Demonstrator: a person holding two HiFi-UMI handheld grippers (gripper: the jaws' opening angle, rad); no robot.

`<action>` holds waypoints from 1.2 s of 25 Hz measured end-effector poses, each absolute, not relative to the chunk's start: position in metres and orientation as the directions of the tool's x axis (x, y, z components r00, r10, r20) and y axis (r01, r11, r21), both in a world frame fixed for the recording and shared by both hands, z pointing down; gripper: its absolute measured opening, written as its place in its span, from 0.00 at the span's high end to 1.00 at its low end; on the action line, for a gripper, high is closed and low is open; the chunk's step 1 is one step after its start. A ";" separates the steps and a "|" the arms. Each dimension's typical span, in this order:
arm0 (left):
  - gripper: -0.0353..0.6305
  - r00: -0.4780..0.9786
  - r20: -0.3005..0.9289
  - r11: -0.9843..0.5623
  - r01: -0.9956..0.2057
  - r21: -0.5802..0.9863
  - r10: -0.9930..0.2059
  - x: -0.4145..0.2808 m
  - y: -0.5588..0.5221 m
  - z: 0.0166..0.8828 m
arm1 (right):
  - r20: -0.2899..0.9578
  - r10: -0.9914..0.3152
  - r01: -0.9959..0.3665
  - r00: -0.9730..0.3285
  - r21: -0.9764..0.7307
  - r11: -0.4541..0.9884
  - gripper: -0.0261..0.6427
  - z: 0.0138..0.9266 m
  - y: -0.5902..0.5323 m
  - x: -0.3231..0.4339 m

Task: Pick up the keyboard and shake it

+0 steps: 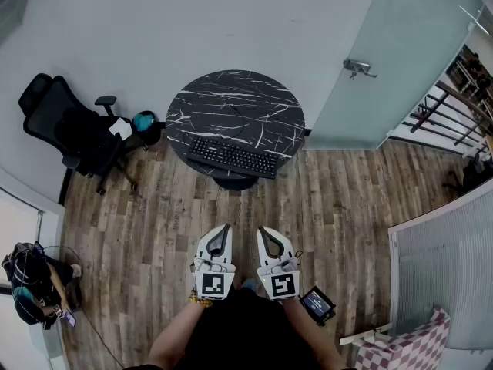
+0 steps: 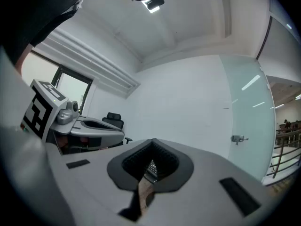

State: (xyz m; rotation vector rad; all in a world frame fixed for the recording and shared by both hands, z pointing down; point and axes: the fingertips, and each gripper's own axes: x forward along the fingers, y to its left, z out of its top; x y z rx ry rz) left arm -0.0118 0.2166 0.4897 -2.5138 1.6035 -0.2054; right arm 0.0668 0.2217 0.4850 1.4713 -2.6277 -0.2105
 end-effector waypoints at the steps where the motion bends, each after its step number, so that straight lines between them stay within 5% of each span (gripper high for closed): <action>1: 0.92 0.413 0.025 -0.410 -0.891 -0.195 -0.910 -0.010 0.217 0.490 | 0.040 -0.853 -0.836 -0.520 0.180 0.518 0.92 0.486 0.223 0.069; 30: 0.92 0.390 0.057 -0.392 -0.893 -0.219 -0.919 0.000 0.096 0.500 | 0.145 -0.789 -0.802 -0.597 -0.061 0.595 0.91 0.526 0.110 0.078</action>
